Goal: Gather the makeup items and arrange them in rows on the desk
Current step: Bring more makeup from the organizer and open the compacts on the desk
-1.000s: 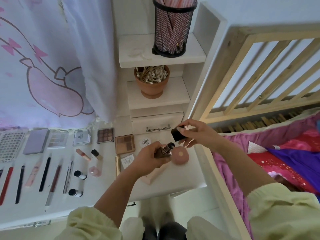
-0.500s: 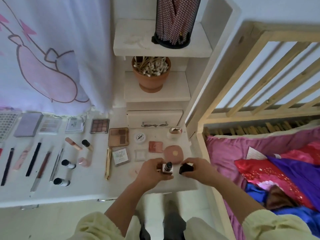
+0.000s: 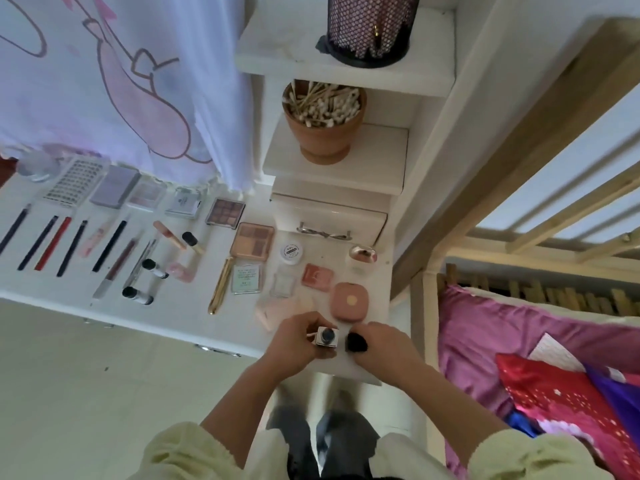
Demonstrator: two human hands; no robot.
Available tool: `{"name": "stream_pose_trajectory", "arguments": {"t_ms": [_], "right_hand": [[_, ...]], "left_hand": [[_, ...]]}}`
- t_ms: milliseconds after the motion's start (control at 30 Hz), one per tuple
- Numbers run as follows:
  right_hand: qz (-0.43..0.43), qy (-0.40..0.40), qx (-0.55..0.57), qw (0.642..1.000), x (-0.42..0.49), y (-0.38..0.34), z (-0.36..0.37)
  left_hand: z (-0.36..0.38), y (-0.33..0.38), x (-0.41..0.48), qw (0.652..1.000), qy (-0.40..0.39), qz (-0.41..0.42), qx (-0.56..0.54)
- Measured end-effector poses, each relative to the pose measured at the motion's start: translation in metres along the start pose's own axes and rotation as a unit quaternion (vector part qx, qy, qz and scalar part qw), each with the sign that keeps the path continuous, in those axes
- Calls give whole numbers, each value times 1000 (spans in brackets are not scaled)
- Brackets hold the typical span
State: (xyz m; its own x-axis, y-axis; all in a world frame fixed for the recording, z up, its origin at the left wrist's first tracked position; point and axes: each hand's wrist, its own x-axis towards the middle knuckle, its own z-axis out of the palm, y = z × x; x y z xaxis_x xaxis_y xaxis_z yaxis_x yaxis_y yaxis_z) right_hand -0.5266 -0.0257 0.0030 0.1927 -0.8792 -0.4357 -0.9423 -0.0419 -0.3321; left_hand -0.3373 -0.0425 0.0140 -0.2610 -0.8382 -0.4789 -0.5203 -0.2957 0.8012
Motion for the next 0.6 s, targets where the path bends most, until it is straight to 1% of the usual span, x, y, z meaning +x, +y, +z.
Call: {"name": "stream_pose_trajectory", "arguments": {"t_ms": [100, 233, 333, 400, 500, 533, 600], "right_hand": [[0, -7, 15, 1000, -1, 0, 2], [20, -19, 29, 999, -4, -3, 5], [32, -67, 76, 994, -9, 6, -3], [25, -77, 126, 989, -13, 15, -12], [28, -34, 157, 987, -10, 26, -28], [30, -14, 152, 988, -7, 29, -33], [37, 19, 151, 988, 2, 29, -41]], "left_hand": [[3, 2, -2, 1000, 4, -10, 14], [4, 5, -1, 998, -18, -7, 66], [-4, 2, 0, 993, -55, -25, 103], [-13, -2, 2, 988, -89, -26, 122], [-33, 1, 9, 984, -118, -36, 130], [-40, 5, 13, 985, -112, -38, 124], [-47, 15, 21, 991, -75, -38, 105]]}}
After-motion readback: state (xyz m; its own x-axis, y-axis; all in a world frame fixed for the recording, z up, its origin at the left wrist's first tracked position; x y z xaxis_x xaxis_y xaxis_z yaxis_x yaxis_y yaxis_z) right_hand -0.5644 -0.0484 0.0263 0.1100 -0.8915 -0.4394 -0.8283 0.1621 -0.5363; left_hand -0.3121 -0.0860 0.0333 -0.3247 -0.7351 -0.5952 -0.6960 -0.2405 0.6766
